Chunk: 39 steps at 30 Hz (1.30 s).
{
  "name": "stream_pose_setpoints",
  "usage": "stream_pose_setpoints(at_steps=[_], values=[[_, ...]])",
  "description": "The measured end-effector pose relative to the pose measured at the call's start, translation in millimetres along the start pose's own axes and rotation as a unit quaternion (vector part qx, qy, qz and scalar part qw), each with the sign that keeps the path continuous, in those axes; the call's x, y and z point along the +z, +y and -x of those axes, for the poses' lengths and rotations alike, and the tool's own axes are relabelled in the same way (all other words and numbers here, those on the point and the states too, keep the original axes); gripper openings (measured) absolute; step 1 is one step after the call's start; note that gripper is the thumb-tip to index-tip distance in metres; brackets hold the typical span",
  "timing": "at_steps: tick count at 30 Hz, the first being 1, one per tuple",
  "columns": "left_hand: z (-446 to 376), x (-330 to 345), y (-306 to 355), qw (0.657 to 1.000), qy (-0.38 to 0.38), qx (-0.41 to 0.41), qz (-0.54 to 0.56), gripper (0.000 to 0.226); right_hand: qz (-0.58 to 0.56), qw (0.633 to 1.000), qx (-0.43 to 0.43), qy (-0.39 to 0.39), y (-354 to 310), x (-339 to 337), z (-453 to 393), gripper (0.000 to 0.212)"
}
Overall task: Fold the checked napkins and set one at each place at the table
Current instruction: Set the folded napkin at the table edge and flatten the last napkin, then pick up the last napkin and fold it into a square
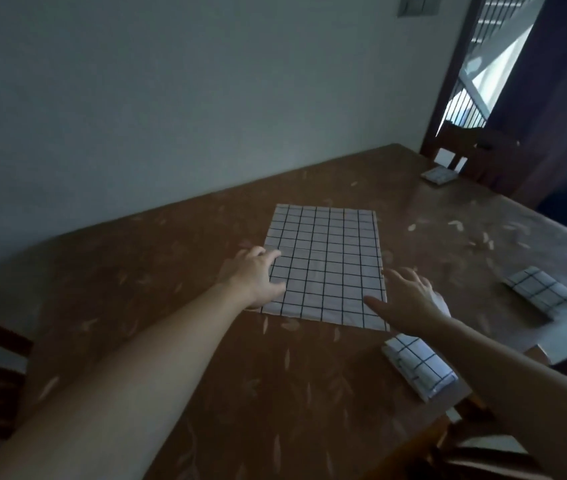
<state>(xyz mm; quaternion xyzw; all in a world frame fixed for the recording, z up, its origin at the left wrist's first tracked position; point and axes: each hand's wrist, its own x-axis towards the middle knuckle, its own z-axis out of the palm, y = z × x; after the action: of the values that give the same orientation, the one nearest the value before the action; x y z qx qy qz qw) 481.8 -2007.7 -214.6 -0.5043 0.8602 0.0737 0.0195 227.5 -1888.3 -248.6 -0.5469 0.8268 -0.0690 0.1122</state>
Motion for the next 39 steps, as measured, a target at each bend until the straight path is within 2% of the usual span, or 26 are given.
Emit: stream_pose_setpoints(at_steps=[3, 8, 15, 21, 24, 27, 30, 36, 39], values=[[-43, 16, -7, 1.000, -0.028, 0.011, 0.001, 0.071, 0.010, 1.000, 0.007, -0.023, -1, 17, -35, 0.086], [-120, 48, -15, 0.995, -0.082, 0.052, -0.022, 0.086, 0.011, 0.998, 0.006, -0.065, 4, 45, -106, 0.096], [-213, 110, -21, 0.982, -0.164, 0.076, -0.053, 0.094, 0.036, 0.994, -0.043, -0.092, 13, 91, -192, 0.098], [-249, 146, -28, 0.978, -0.187, 0.069, -0.067, 0.105, 0.050, 0.994, -0.055, -0.077, 18, 125, -227, 0.105], [-248, 150, -29, 0.981, -0.177, 0.061, -0.041, 0.104, 0.039, 0.995, -0.051, -0.073, 20, 135, -231, 0.107], [-244, 150, -29, 0.987, -0.147, 0.064, -0.020, 0.098, 0.034, 0.996, -0.060, -0.052, 19, 136, -227, 0.097], [-239, 150, -30, 0.994, -0.078, 0.069, -0.035, 0.080, 0.002, 0.999, -0.050, -0.017, 13, 133, -220, 0.079], [-217, 152, -30, 1.000, -0.013, 0.025, -0.006, 0.038, -0.019, 0.999, -0.026, 0.033, -3, 131, -203, 0.023], [-210, 155, -28, 0.999, 0.019, 0.025, -0.003, 0.029, -0.036, 0.997, -0.038, 0.058, -6, 131, -190, 0.021]])
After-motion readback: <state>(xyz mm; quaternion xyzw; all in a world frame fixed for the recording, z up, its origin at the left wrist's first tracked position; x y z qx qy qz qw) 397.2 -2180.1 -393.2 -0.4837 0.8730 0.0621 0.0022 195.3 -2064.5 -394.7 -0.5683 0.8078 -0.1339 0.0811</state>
